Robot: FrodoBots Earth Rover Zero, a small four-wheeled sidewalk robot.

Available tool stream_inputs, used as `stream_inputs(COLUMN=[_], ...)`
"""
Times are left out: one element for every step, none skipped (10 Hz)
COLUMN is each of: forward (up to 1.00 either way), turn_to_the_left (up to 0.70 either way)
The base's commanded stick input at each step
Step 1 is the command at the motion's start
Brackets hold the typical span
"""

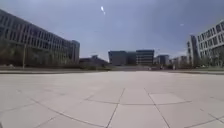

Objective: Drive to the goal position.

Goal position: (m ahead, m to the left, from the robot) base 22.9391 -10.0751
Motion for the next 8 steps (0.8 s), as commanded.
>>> stream_inputs(forward=[0.7, 0.7, 0.7, 0.7, 0.7, 0.7, 0.7, 0.7], turn_to_the_left=[0.0, 0.0, 0.0, 0.0, 0.0, 0.0, 0.0, 0.0])
